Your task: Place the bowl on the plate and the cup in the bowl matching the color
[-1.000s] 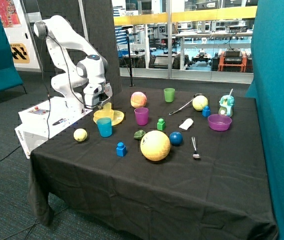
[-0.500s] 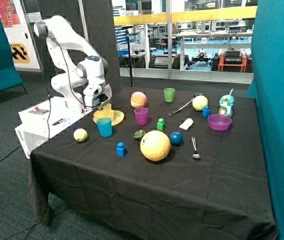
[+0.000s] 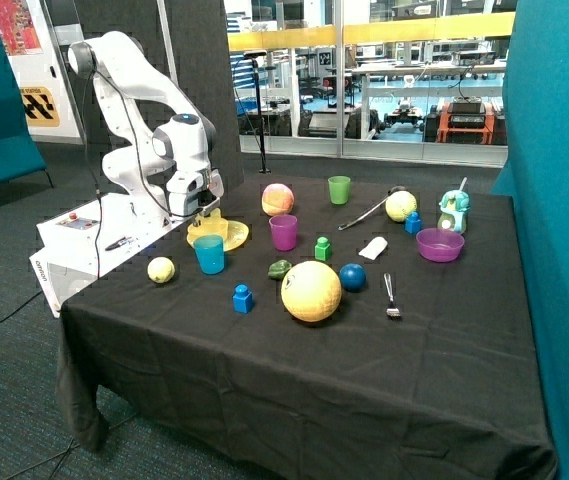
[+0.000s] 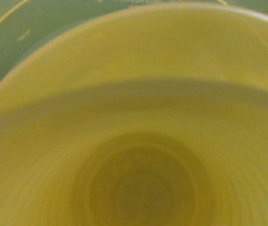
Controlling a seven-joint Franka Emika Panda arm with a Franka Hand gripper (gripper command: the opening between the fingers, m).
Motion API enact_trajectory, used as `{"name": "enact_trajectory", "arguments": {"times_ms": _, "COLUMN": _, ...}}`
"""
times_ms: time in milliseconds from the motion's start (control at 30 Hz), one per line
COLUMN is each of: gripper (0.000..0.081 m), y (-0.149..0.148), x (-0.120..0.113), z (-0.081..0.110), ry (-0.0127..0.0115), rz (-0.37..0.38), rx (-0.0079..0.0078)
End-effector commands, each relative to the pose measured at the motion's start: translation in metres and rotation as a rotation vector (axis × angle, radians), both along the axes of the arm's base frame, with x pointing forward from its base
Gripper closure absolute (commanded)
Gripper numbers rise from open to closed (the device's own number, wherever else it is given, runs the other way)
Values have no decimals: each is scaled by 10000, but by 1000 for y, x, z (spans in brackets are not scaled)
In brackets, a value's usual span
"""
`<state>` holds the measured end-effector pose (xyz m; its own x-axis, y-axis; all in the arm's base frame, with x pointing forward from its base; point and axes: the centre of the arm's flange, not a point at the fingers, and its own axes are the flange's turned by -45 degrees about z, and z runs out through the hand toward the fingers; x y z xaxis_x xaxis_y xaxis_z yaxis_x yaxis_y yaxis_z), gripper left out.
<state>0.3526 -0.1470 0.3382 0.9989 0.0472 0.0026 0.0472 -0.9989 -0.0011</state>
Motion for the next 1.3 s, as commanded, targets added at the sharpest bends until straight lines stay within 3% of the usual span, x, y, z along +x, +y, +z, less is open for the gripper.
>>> {"name": "enact_trajectory", "arguments": {"times_ms": 0, "gripper": 169, "y": 1, "x": 3, "z": 3, "ry": 26, "rz": 105, "rx": -12}}
{"name": "enact_trajectory", "arguments": {"times_ms": 200, "gripper": 198, "y": 7, "x": 10, "z": 14, "ry": 25, "rz": 226, "rx": -12}}
{"name": "enact_trajectory", "arguments": {"times_ms": 733, "gripper": 279, "y": 22, "x": 21, "z": 69, "ry": 25, "rz": 810, "rx": -13}}
{"name": "enact_trajectory", "arguments": {"times_ms": 1267, "gripper": 322, "y": 43, "x": 19, "z": 89, "ry": 24, "rz": 1722, "rx": -14}}
